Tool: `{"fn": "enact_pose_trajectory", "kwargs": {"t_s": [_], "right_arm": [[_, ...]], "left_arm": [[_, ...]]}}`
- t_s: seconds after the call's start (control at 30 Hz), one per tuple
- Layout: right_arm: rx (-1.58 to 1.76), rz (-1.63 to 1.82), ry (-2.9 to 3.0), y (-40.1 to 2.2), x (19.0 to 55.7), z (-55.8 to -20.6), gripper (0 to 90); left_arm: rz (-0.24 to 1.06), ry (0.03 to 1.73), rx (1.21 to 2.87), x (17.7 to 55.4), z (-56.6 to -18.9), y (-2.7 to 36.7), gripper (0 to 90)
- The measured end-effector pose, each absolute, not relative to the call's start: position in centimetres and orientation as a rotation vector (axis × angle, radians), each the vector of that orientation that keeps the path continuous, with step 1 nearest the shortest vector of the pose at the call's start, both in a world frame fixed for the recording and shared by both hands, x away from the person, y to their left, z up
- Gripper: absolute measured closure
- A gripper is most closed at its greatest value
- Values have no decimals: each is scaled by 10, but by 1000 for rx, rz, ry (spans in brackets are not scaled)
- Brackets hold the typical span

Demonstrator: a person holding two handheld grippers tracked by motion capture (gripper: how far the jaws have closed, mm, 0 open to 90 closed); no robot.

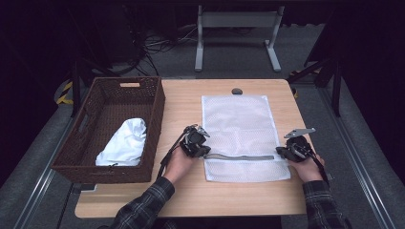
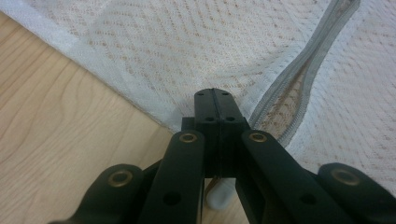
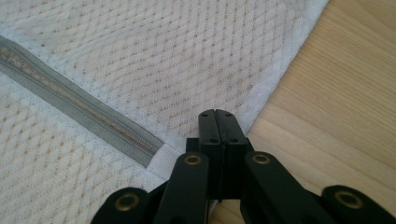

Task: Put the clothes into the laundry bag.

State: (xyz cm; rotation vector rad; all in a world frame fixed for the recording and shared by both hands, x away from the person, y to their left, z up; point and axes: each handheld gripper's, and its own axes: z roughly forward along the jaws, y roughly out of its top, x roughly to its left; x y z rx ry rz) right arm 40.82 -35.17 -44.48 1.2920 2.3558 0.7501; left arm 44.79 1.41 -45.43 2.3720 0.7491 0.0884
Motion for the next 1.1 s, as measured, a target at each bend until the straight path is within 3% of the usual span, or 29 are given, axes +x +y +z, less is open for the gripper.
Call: {"fn": "enact_pose_trajectory", "kwargs": {"t_s": [1.1], "right_arm": [[1541, 638, 2160, -422, 398, -441, 900]], "left_arm": [[15, 591, 2403, 451, -453, -77, 900]]}}
